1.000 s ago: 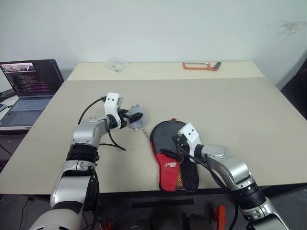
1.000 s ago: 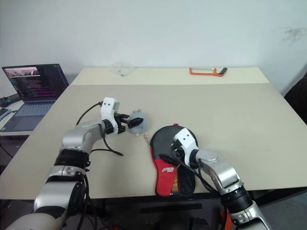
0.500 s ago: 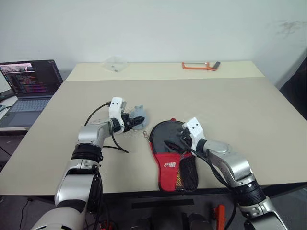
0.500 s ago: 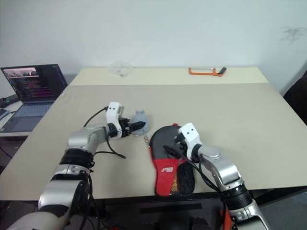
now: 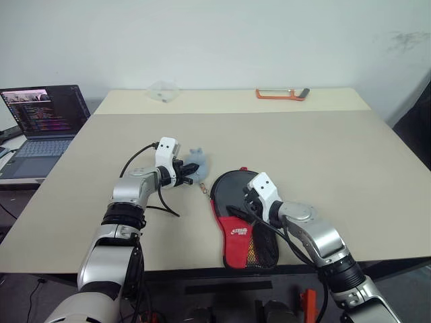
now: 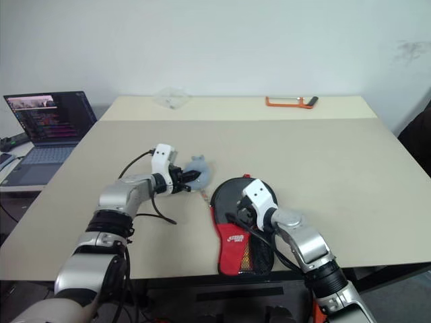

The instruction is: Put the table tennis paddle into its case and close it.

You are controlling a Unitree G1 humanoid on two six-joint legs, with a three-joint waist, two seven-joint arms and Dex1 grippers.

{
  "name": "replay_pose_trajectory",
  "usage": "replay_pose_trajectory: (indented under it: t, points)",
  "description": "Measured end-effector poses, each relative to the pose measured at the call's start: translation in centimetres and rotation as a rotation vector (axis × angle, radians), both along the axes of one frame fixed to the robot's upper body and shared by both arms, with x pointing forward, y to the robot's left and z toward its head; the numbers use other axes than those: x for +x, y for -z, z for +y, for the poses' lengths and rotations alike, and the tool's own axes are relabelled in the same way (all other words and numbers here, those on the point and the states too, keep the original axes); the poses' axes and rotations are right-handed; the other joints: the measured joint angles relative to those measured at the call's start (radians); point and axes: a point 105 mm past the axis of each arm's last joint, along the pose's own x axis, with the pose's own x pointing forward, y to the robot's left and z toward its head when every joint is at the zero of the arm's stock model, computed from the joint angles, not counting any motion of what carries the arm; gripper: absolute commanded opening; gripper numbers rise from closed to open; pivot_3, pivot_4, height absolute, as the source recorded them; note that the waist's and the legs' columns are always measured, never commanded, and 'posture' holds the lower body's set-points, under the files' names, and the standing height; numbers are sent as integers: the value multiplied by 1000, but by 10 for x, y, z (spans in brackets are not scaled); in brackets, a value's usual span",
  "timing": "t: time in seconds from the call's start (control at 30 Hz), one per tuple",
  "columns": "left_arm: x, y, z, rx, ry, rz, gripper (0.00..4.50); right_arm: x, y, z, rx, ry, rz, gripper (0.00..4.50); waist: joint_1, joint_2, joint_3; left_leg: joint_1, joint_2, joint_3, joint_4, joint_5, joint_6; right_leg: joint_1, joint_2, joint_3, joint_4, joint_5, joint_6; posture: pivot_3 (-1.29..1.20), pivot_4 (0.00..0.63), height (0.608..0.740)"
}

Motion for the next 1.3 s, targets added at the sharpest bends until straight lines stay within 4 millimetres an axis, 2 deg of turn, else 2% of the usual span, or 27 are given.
replay_pose_trajectory:
  t: [0.2, 0.37, 0.47, 0.63, 0.73, 0.83, 1.03, 1.17, 1.23, 1.3]
  points:
    - [6, 3, -9, 89, 46, -22, 376, 1, 7, -2, -39, 10, 7, 4500, 2, -1, -4, 6, 0, -1, 0, 0, 0, 7, 0, -1, -1, 0, 0, 0, 150, 740]
    - [18, 7, -21, 245, 101, -67, 374, 1, 13, -4, -32, 28, 34, 4500, 7, -1, -9, 14, 0, -2, -1, -2, 4, 11, 0, -2, -1, 0, 1, 0, 150, 740]
    - [29, 5, -31, 398, 93, -108, 361, 2, 18, -4, -16, 54, 66, 4500, 9, -2, -11, 18, -1, -5, -1, -2, 4, 23, 0, -6, -3, 0, 1, 0, 150, 740]
    - [42, -5, -42, 593, 47, -218, 361, 0, 19, 1, -7, 47, 75, 4500, 3, -3, -12, 19, 0, -6, -1, -2, 4, 23, 1, -6, -3, -2, 5, 0, 150, 740]
    - [49, -24, -52, 651, 28, -308, 361, 0, 20, 1, -7, 44, 75, 4500, 2, -4, -12, 19, 0, -6, -1, -2, 4, 23, 1, -6, -3, -2, 4, 0, 150, 740]
    - [52, -41, -69, 750, 68, -416, 360, -1, 22, 0, -12, 47, 73, 4500, 3, -5, -15, 19, -1, -6, -1, -3, 4, 24, 0, -6, -3, -2, 5, 0, 150, 740]
    - [48, -48, -107, 931, 198, -575, 360, -8, 23, -1, -16, 42, 66, 4500, 4, -6, -15, 18, 0, -6, -2, -3, 4, 24, 0, -7, -4, -3, 7, 0, 150, 740]
    - [39, -55, -150, 1023, 332, -723, 360, -15, 24, -3, -24, 34, 55, 4500, 9, -6, -15, 17, -1, -7, -2, -3, 4, 24, 0, -8, -6, -4, 8, 0, 150, 740]
    - [30, -51, -175, 1077, 427, -800, 360, -20, 24, -2, -23, 24, 52, 4500, 11, -6, -15, 16, -1, -7, -2, -3, 4, 24, 0, -8, -7, -4, 8, 0, 150, 740]
    - [23, -47, -191, 1108, 490, -850, 360, -22, 24, 0, -27, 14, 49, 4500, 10, -5, -15, 16, -1, -6, -3, -3, 4, 24, 0, -8, -7, -4, 8, 0, 150, 740]
